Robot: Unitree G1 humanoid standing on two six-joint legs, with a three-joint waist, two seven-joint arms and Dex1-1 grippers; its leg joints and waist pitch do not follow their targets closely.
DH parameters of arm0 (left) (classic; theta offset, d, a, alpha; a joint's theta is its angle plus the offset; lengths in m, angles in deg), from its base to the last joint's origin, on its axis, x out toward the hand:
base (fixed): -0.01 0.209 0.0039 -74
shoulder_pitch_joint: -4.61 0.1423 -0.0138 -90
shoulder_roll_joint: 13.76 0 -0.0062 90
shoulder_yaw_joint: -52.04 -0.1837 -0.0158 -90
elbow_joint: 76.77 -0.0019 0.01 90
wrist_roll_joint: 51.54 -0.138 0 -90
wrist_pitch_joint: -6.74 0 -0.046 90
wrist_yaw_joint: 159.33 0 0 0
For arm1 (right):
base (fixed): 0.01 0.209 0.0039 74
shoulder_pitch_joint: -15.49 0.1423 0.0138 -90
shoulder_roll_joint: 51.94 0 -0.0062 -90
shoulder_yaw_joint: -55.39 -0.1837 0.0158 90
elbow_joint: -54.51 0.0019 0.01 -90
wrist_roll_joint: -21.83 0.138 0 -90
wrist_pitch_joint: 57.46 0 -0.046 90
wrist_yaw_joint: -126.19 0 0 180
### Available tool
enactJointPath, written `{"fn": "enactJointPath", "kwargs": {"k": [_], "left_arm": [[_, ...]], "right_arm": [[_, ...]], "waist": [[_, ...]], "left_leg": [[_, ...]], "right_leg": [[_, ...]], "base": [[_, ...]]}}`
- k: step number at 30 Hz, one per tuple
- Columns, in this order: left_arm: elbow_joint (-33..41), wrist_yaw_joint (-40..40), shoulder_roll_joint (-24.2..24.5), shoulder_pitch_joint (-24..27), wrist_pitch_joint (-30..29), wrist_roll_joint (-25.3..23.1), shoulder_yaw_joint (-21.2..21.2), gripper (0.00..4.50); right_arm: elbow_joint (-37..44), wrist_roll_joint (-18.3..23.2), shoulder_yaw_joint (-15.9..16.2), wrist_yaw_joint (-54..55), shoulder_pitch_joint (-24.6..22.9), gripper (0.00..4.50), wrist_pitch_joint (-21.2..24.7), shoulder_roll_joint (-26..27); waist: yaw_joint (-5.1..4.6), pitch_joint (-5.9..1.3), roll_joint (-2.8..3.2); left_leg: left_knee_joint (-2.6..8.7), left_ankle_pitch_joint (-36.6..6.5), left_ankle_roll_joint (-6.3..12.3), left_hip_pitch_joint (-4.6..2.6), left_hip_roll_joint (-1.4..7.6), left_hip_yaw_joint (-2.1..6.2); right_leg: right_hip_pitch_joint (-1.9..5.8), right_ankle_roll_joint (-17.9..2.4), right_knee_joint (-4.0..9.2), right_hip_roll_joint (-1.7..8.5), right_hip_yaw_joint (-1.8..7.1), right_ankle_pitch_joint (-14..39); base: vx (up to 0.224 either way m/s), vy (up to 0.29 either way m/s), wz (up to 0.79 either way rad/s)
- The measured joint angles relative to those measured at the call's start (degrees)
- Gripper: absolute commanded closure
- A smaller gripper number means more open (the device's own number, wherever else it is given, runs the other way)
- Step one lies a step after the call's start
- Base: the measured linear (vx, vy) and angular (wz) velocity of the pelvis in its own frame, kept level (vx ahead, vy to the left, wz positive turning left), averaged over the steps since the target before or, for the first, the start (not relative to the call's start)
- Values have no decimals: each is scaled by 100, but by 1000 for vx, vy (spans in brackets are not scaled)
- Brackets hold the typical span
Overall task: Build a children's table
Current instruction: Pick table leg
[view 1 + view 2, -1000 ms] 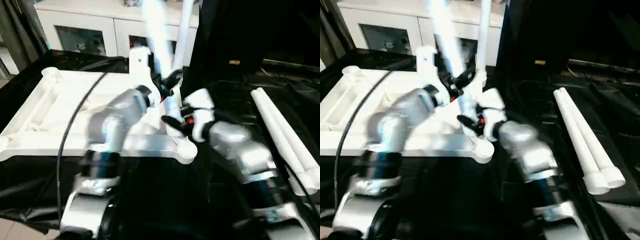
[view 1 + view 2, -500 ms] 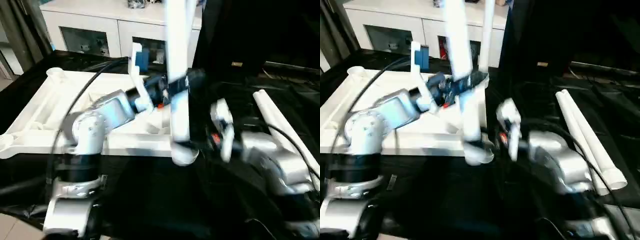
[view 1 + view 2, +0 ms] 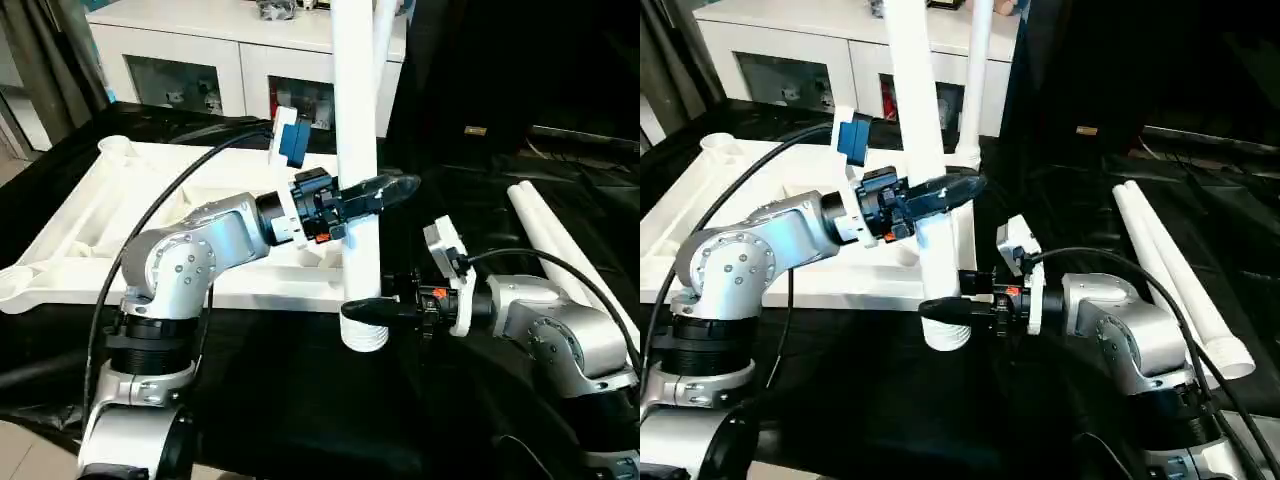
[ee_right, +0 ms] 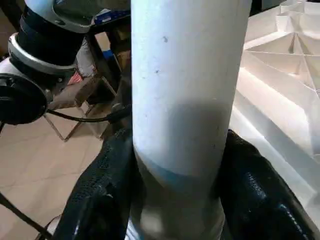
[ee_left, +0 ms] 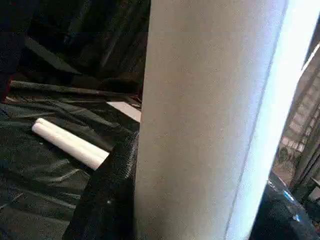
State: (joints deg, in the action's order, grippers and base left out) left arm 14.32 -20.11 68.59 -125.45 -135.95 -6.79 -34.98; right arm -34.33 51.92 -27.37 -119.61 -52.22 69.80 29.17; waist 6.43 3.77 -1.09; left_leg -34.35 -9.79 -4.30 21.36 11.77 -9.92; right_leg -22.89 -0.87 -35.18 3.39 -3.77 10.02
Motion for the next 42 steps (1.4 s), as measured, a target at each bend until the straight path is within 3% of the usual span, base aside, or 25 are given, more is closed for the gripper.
{"fn": "enactJointPath", "kwargs": {"k": [1, 7, 10, 17, 20, 27, 35, 36, 39, 42], "left_arm": [[-27, 12, -3, -2, 22, -3, 10, 262], [-287, 623, -204, -48, 357, -279, 168, 266], [-481, 1302, -236, -250, 611, -841, 159, 267], [-467, 2320, -395, -342, 776, -1526, 43, 267], [-467, 2500, -433, -362, 778, -1688, -37, 267], [-481, 2621, -453, -408, 764, -1747, -56, 268], [-481, 2664, -492, -411, 754, -1798, -64, 268], [-481, 2654, -494, -411, 754, -1804, -76, 212], [-471, 2531, -501, -417, 758, -1721, -57, 192], [-446, 2153, -457, -419, 734, -1384, 67, 154]], "right_arm": [[0, -13, 0, 44, 0, 185, -2, 14], [1, -217, -5, 551, 32, 139, -134, 205], [-157, -806, 12, 1561, 311, 138, -414, 699], [-677, -1275, 52, 2994, 671, 138, -346, 1429], [-834, -1412, 96, 3282, 788, 166, -346, 1617], [-934, -1503, 228, 3285, 926, 242, -344, 1621], [-942, -1486, 229, 3068, 956, 257, -307, 1488], [-943, -1469, 225, 3017, 954, 257, -307, 1462], [-920, -1343, 215, 2671, 914, 259, -313, 1295], [-768, -879, 22, 2065, 675, 259, -300, 1084]], "waist": [[0, 0, 0], [-1, 0, -1], [-57, 0, -1], [-114, 2, -4], [-109, 2, -4], [-117, 2, -4], [-111, 3, -7], [-113, 3, -7], [-108, 3, -7], [-75, 3, -7]], "left_leg": [[0, 0, 0, 0, 0, 0], [0, 0, 0, 3, 0, 0], [1, 3, -5, 3, 0, 2], [2, 3, -5, 12, 0, 2], [2, 3, -5, 25, 0, 3], [2, 2, -3, 38, 0, 3], [-1, 3, -4, 38, 0, 3], [-1, 3, -4, 39, 0, 3], [-1, 3, -3, 40, 0, 4], [-3, 5, 2, 46, 0, 4]], "right_leg": [[0, -3, 1, 0, 0, -2], [0, -2, 4, 0, 0, -1], [-8, 14, -2, -1, -1, 4], [-12, 11, 4, -1, 1, 3], [-15, -3, 13, -1, -1, -5], [-23, -3, 16, -1, -2, -5], [-22, -4, 14, 0, -1, -6], [-22, -4, 14, 0, -1, -7], [-22, -3, 14, 0, -1, -7], [-24, -3, 17, 0, -2, -6]], "base": [[0, 0, 0], [0, 0, 0], [0, 0, 0], [0, 0, 0], [0, 0, 0], [0, 0, 0], [0, 0, 0], [0, 0, 0], [0, 0, 0], [0, 0, 0]]}}
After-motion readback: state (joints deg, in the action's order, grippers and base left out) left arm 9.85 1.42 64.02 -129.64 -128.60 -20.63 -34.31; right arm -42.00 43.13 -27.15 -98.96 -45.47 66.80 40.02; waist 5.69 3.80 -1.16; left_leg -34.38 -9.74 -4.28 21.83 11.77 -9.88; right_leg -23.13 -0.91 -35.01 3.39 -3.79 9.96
